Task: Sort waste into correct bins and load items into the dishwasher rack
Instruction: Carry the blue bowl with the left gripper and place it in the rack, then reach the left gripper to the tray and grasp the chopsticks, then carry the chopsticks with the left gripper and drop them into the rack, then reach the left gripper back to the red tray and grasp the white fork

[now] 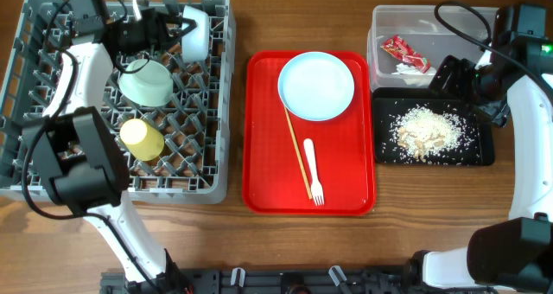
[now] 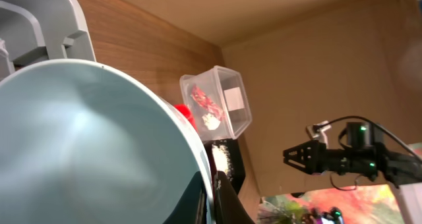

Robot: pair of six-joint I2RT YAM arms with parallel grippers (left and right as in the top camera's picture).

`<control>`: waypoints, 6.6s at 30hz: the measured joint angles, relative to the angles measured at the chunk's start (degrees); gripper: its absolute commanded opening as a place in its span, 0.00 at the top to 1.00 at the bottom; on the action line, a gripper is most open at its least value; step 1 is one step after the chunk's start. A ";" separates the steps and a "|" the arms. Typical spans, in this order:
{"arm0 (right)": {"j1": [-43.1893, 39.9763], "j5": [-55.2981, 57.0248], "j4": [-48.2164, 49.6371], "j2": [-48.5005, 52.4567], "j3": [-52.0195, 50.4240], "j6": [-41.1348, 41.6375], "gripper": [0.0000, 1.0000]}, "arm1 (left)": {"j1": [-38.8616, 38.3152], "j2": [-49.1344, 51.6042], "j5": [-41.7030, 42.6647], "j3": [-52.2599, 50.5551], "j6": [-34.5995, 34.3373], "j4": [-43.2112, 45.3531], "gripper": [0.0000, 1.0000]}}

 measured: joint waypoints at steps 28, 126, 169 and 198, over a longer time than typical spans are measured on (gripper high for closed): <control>0.00 0.00 -0.74 0.00 0.00 0.00 0.00 | 18.23 2.97 -1.75 0.00 -4.37 -1.81 0.00; 0.00 -0.87 -1.29 -0.07 0.00 -0.90 0.00 | -26.51 -29.49 -79.87 -14.71 10.67 -18.43 0.96; 0.00 -1.51 -1.77 -0.07 0.00 -0.90 0.00 | -62.18 -4.63 -65.37 -14.73 -21.92 -21.70 0.44; 0.00 -1.51 -1.99 -0.07 0.00 -1.11 0.00 | -60.39 -4.48 -67.63 -14.56 -25.38 -21.68 0.96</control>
